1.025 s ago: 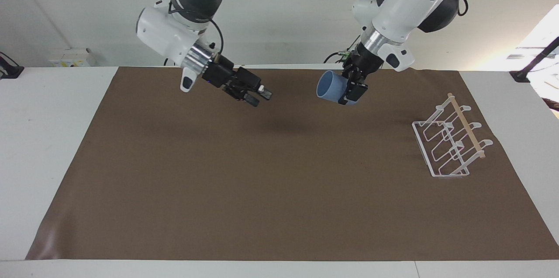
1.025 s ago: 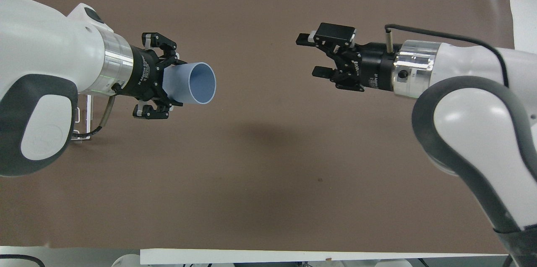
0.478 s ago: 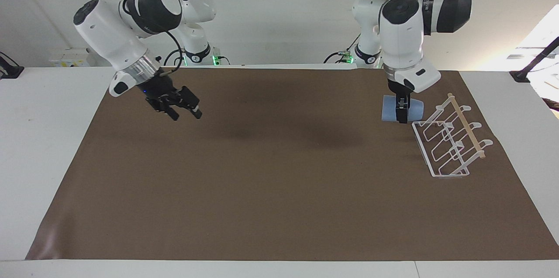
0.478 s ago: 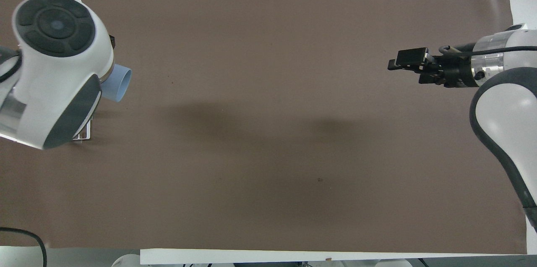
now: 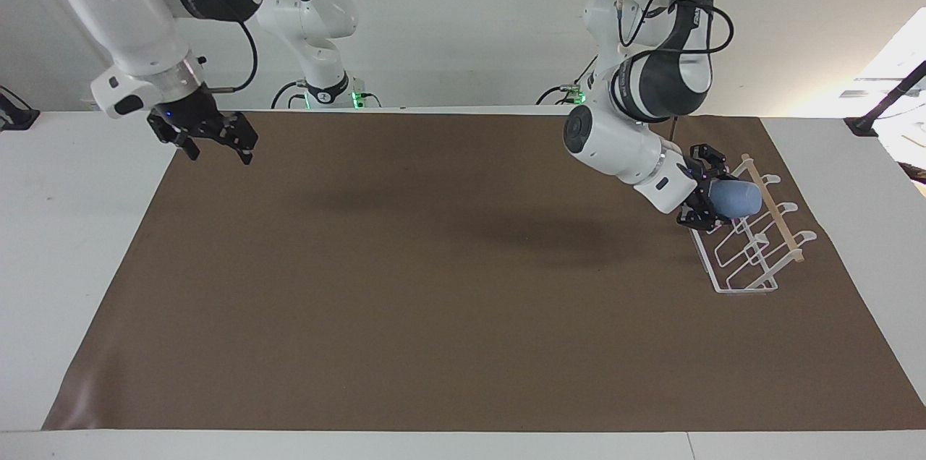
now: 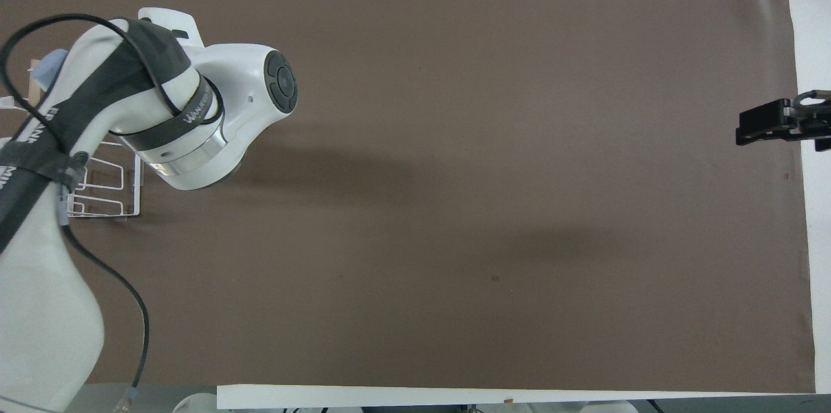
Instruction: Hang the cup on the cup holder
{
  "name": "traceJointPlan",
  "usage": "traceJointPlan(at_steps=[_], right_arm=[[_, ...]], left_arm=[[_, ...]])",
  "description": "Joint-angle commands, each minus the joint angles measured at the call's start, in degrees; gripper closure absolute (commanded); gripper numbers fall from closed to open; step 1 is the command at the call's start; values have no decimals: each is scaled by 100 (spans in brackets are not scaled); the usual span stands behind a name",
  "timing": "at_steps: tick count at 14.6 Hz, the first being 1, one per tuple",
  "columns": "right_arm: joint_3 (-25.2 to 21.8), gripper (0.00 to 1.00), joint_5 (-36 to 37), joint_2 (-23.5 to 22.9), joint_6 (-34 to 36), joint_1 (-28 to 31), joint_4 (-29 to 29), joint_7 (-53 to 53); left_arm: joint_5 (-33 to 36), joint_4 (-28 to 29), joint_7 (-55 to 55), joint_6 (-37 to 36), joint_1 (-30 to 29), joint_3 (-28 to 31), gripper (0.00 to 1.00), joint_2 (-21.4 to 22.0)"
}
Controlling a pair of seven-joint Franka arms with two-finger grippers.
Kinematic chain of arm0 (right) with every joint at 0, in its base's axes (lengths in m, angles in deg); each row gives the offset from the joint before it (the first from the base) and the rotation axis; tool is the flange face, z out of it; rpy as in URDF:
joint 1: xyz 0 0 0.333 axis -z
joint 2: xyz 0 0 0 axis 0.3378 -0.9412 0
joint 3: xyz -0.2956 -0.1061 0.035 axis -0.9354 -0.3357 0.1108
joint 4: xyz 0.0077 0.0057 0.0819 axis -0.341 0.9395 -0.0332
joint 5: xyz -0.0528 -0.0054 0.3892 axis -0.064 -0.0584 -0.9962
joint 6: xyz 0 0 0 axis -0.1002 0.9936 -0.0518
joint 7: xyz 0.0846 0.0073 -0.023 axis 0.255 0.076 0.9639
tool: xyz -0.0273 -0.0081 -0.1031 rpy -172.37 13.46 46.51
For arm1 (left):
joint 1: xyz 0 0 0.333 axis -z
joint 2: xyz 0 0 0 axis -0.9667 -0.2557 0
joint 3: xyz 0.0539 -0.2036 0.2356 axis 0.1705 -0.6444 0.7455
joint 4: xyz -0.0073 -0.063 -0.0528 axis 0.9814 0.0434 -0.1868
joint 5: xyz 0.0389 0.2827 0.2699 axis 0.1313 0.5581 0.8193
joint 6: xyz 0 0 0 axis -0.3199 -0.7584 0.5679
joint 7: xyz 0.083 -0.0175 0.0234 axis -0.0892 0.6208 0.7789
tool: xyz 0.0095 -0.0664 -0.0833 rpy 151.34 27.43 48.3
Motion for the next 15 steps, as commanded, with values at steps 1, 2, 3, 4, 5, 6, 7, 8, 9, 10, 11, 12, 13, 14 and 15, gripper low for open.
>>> traceJointPlan(at_steps=[1, 2, 3, 4, 5, 6, 7, 8, 9, 10, 11, 12, 13, 14, 15], right_arm=[[63, 1, 176, -122, 443, 103, -395, 223], [63, 1, 159, -114, 443, 86, -369, 250], [81, 1, 150, -87, 390, 42, -291, 242], [90, 1, 158, -78, 294, 7, -238, 241], [107, 1, 141, -35, 180, 16, -124, 285], [107, 1, 71, 44, 162, 24, 51, 442], [107, 1, 62, 149, 109, 7, 253, 600], [116, 1, 62, 159, 39, -2, 281, 619], [133, 1, 70, 133, 47, -2, 247, 637], [142, 1, 62, 133, 65, 7, 255, 672], [142, 1, 70, 133, 65, 7, 246, 759], [142, 1, 62, 133, 82, 16, 238, 838], [134, 1, 62, 133, 143, 16, 237, 839], [134, 1, 53, 141, 213, 16, 229, 839], [134, 1, 53, 141, 223, 24, 237, 848]], left_arm=[[726, -79, 471, -390, -12, 37, 100, -304], [937, -79, 742, -426, -38, 46, 100, -418], [1000, -79, 937, -426, -38, 46, 100, -454], [1018, -79, 1052, -418, -56, 54, 100, -463], [1027, -44, 1166, -418, -143, 55, 100, -463], [1053, 26, 1254, -418, -178, 55, 100, -463], [1097, 87, 1307, -409, -205, 55, 100, -445], [1106, 218, 1386, -374, -266, 55, 100, -419], [1115, 255, 1448, -348, -284, 55, 100, -410], [1176, 264, 1448, -339, -371, 55, 100, -410], [1229, 272, 1483, -312, -407, 46, 100, -410], [1229, 299, 1553, -251, -425, 46, 100, -419], [1247, 360, 1641, -233, -468, 54, 100, -454], [1256, 395, 1685, -224, -538, 46, 100, -471], [1273, 395, 1694, -224, -548, 46, 100, -489]])
